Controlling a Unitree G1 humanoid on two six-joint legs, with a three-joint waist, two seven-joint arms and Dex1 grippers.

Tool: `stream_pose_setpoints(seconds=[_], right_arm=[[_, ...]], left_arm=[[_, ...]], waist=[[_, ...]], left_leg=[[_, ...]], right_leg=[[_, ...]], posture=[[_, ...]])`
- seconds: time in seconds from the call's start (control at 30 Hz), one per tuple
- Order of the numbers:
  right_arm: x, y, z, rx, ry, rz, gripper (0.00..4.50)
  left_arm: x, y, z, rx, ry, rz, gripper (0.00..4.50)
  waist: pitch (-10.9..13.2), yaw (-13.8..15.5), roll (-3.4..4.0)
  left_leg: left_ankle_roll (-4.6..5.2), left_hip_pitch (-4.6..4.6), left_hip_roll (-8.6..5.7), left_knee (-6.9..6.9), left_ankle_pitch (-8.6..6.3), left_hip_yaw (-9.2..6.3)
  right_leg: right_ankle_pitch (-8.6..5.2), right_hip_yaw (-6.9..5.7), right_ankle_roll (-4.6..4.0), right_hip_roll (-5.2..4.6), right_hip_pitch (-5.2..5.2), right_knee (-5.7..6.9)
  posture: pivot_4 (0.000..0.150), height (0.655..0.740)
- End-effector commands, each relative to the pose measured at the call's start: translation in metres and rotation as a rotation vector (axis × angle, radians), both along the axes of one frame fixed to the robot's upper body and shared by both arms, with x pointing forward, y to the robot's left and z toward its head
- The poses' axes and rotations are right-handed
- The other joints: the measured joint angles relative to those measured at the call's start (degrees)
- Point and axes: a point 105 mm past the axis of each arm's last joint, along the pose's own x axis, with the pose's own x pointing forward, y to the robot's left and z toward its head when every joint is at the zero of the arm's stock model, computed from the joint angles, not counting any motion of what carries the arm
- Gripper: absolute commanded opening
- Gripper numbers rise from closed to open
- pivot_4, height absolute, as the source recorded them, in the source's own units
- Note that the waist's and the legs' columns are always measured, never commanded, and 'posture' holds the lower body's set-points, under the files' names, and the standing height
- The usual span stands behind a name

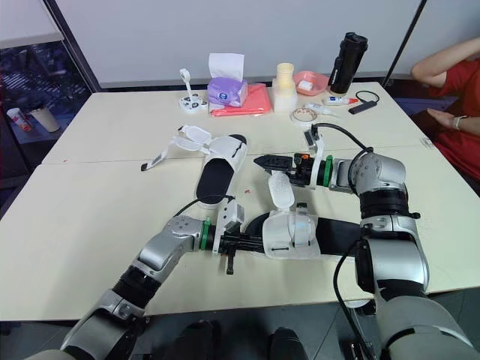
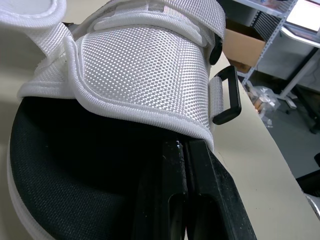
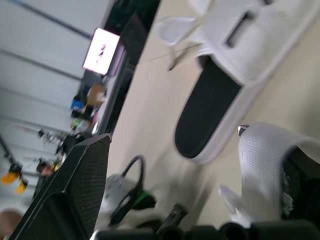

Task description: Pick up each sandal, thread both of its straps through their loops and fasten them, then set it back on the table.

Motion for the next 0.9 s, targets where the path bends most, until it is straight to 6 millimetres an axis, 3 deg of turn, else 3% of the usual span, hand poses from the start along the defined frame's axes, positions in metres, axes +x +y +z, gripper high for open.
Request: stream_pose_setpoints(seconds=[0.03, 0.23, 0.27, 0.43, 0.63, 0.83, 0.9], right_arm=[[0.011, -0.002, 0.013, 0.015, -0.044, -0.053, 3.56], [0.013, -0.001, 0.015, -0.034, -0.137, -0.05, 0.42], [0.011, 0.001, 0.018, -0.044, -0.177, -0.03, 0.08], [-0.009, 0.012, 0.038, -0.204, -0.62, 0.059, 0.08], [-0.043, 0.012, 0.012, -0.7, -1.35, 0.241, 0.08], [-0.063, 0.003, 0.018, -0.863, -1.856, 0.295, 0.08], [-0.064, 0.0, 0.021, -0.878, -1.922, 0.287, 0.08]], left_arm=[[-0.005, 0.002, -0.022, 0.06, 0.052, 0.015, 0.0], [-0.006, 0.002, -0.024, 0.061, 0.053, 0.019, 0.0], [-0.006, 0.002, -0.024, 0.063, 0.052, 0.018, 0.0], [-0.007, 0.002, -0.025, 0.067, 0.056, 0.016, 0.0], [-0.008, 0.003, -0.027, 0.072, 0.061, 0.01, 0.0], [-0.009, 0.003, -0.029, 0.077, 0.068, 0.004, 0.0], [-0.01, 0.003, -0.03, 0.078, 0.071, 0.001, 0.0]], waist=[[0.0, 0.0, 0.0], [0.0, -0.09, 0.01], [0.0, -0.12, 0.01], [0.0, -0.01, 0.01], [-0.01, -0.17, 0.0], [0.0, -0.6, -0.01], [-0.01, -0.67, -0.01]], left_leg=[[0.0, 0.0, 0.0, 0.0, 0.0, 0.0], [-0.02, 0.0, -0.01, 0.0, 0.02, 0.01], [-0.02, 0.0, -0.01, 0.0, 0.02, 0.02], [-0.02, 0.0, -0.01, 0.02, 0.02, -0.01], [-0.03, 0.01, -0.02, 0.05, 0.02, 0.02], [-0.07, 0.09, -0.03, 0.09, 0.05, 0.0], [-0.07, 0.15, -0.03, 0.1, 0.04, -0.02]], right_leg=[[0.0, 0.0, 0.0, 0.0, 0.0, 0.02], [0.0, 0.01, 0.0, 0.0, -0.02, 0.06], [0.0, 0.01, 0.0, 0.0, -0.03, 0.07], [-0.01, -0.01, 0.03, 0.0, -0.01, 0.07], [-0.06, -0.02, 0.13, 0.0, 0.01, 0.07], [-0.06, -0.02, 0.12, -0.01, 0.15, 0.08], [-0.06, -0.03, 0.12, -0.01, 0.22, 0.06]], posture=[[0.15, 0.74], [0.15, 0.74], [0.15, 0.74], [0.15, 0.74], [0.15, 0.74], [0.15, 0.74], [0.15, 0.74]])
